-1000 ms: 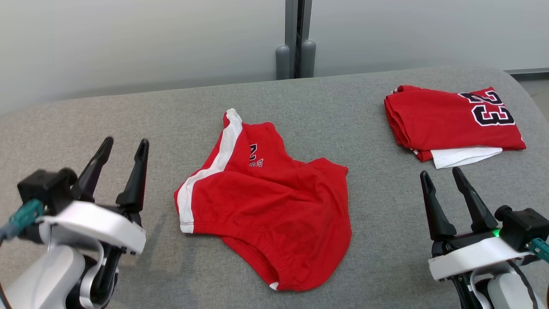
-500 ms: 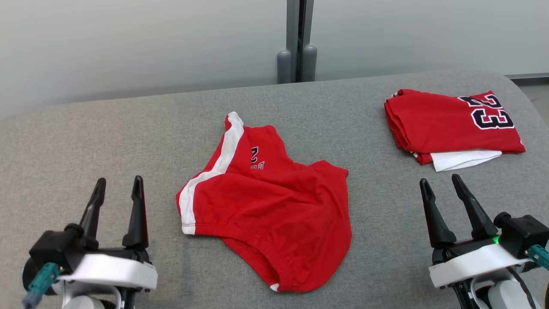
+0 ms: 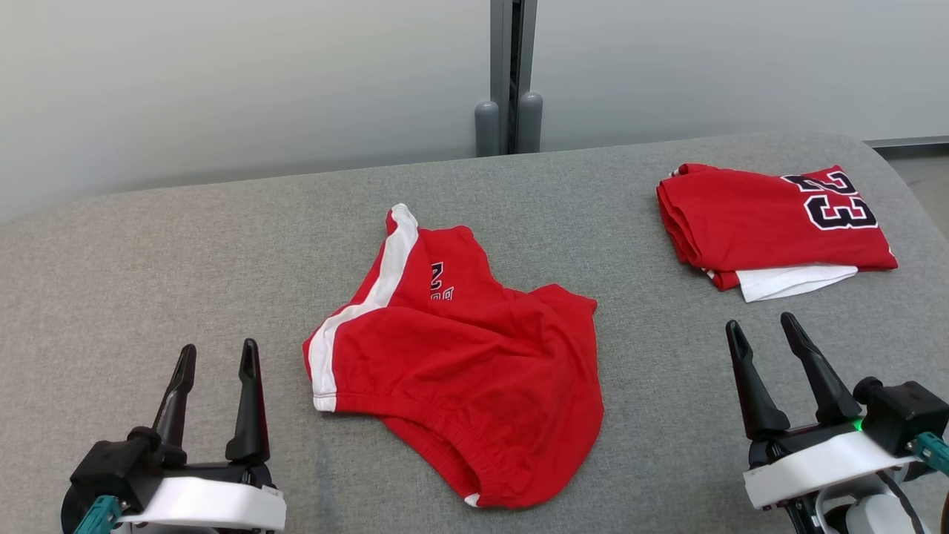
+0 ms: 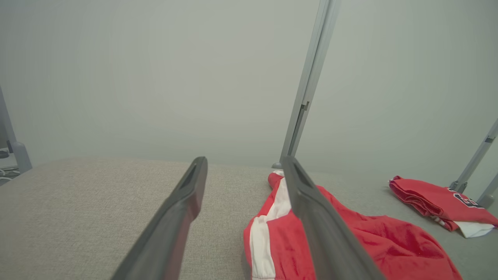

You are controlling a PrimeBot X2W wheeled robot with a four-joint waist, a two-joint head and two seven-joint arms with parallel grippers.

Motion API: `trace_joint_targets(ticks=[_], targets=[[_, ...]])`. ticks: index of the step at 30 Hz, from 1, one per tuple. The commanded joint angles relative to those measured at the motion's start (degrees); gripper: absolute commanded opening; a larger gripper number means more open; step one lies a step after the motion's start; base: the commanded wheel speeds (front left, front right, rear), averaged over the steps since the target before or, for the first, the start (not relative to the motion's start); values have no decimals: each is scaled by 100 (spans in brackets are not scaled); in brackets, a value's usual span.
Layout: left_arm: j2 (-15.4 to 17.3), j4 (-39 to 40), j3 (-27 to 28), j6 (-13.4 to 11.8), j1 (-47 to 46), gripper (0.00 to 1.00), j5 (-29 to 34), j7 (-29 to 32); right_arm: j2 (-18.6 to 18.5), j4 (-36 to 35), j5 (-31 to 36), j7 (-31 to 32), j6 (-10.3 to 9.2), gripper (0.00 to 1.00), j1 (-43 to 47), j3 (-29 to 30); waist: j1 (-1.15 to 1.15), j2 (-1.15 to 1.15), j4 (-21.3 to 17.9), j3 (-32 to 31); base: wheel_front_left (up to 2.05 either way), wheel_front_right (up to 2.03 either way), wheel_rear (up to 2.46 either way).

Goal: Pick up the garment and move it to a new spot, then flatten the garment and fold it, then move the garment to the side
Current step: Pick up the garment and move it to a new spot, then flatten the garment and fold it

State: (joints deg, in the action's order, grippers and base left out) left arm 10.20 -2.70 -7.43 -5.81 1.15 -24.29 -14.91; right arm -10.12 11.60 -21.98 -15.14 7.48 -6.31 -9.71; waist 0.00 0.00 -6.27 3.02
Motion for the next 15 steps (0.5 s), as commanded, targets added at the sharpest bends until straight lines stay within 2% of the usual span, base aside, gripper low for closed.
trace_joint_targets(ticks=[1, 15], targets=[[-18, -38, 77, 71, 76, 100, 81, -28, -35, -23, -23, -6, 4, 100, 70, 7, 0, 0, 1, -3, 0, 0, 0], [-375, -212, 481, 462, 25, 100, 517, -28, -17, 21, 2, -6, 4, 100, 69, 66, 0, 0, 38, -6, 0, 0, 0]])
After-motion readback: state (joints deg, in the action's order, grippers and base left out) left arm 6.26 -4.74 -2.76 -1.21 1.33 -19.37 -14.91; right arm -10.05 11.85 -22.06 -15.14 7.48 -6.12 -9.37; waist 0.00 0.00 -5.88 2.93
